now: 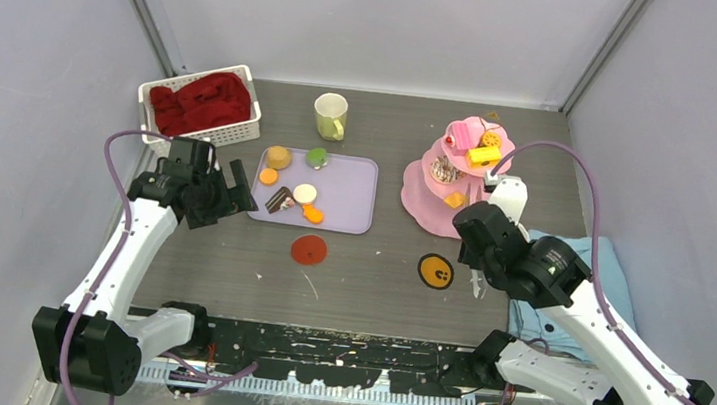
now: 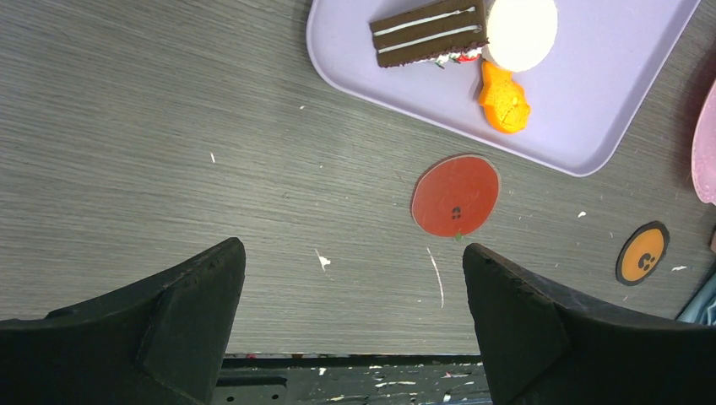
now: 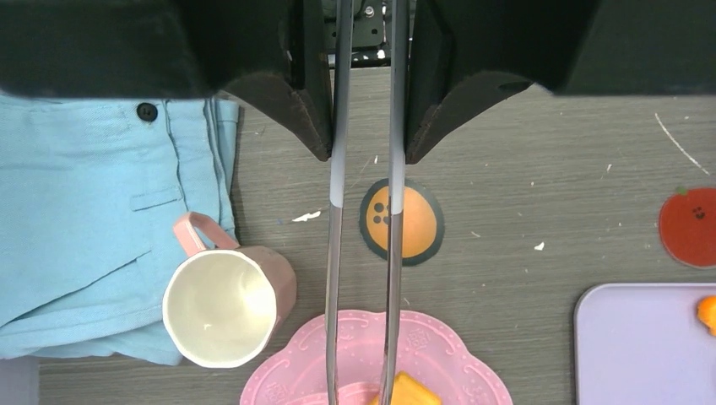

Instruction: Serve the afternoon tea

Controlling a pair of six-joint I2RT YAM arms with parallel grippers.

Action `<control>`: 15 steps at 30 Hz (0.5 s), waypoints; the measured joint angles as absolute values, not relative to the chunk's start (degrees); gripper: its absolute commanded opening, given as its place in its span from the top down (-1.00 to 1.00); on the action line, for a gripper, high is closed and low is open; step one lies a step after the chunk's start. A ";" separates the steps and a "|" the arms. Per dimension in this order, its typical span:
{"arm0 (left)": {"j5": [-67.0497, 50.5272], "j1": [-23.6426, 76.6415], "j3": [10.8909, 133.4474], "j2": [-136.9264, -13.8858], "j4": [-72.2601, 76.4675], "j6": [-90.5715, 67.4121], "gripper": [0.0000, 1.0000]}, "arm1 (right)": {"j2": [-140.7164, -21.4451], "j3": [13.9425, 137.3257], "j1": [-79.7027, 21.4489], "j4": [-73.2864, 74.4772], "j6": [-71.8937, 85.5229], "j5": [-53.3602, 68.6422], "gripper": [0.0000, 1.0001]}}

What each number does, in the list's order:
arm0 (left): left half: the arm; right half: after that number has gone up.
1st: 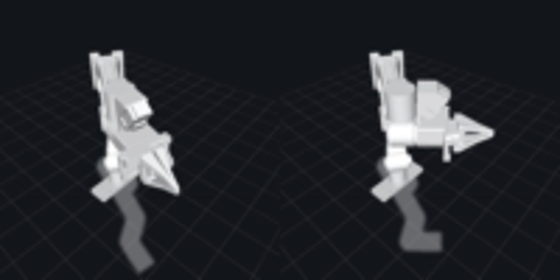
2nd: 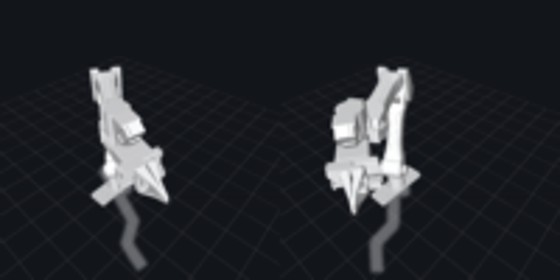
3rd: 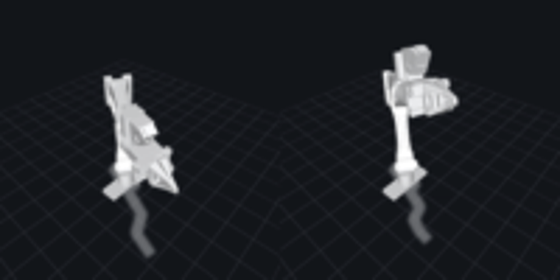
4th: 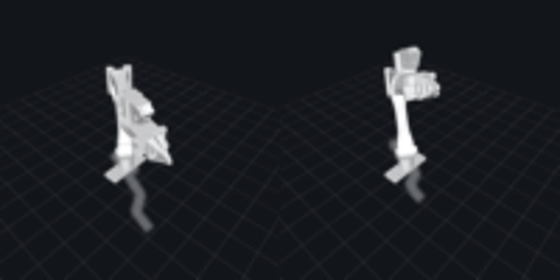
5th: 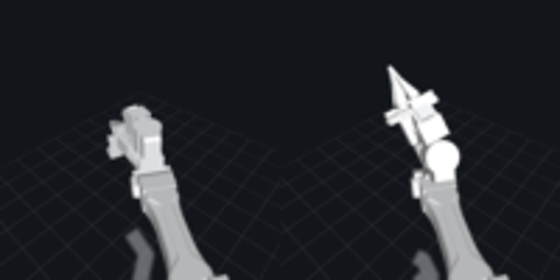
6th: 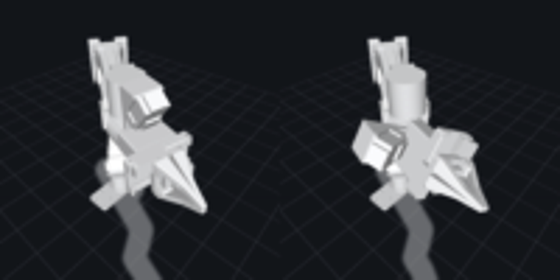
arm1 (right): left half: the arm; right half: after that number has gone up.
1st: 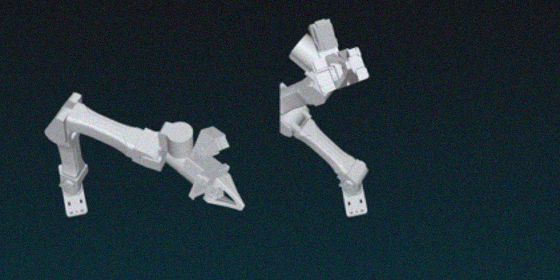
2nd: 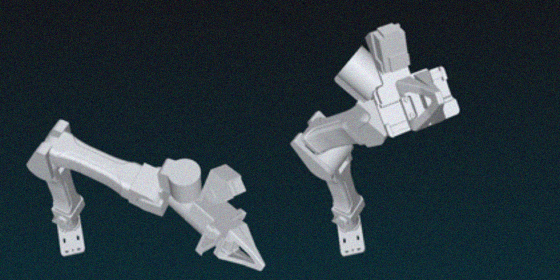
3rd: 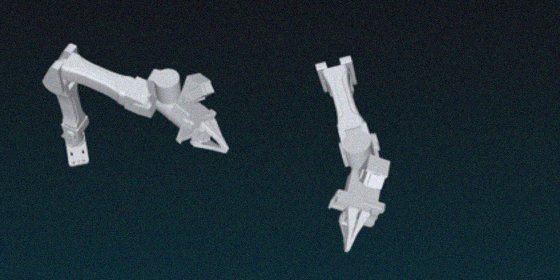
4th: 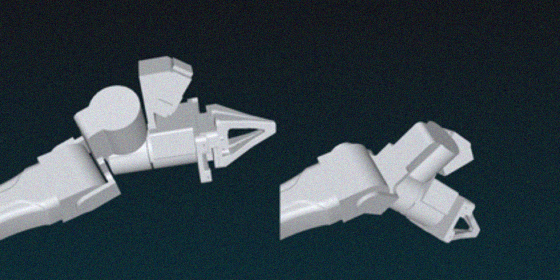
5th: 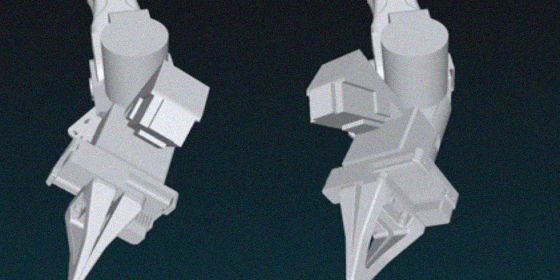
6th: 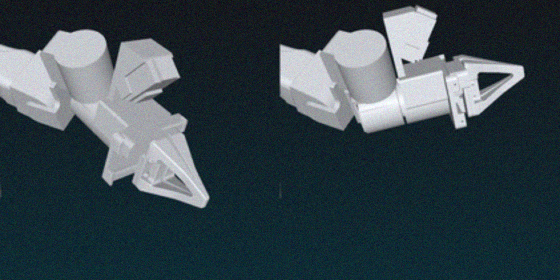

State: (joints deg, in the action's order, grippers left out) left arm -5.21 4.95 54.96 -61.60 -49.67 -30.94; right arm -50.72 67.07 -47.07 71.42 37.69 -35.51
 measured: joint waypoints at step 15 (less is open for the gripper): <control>-5.21 4.95 54.96 -61.78 -49.65 -30.83 -1.00 | -50.30 66.24 -46.30 64.82 32.91 -32.27 0.93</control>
State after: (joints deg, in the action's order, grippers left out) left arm -5.21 4.95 54.96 -61.78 -49.65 -30.83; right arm -50.30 66.24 -46.30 64.82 32.91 -32.27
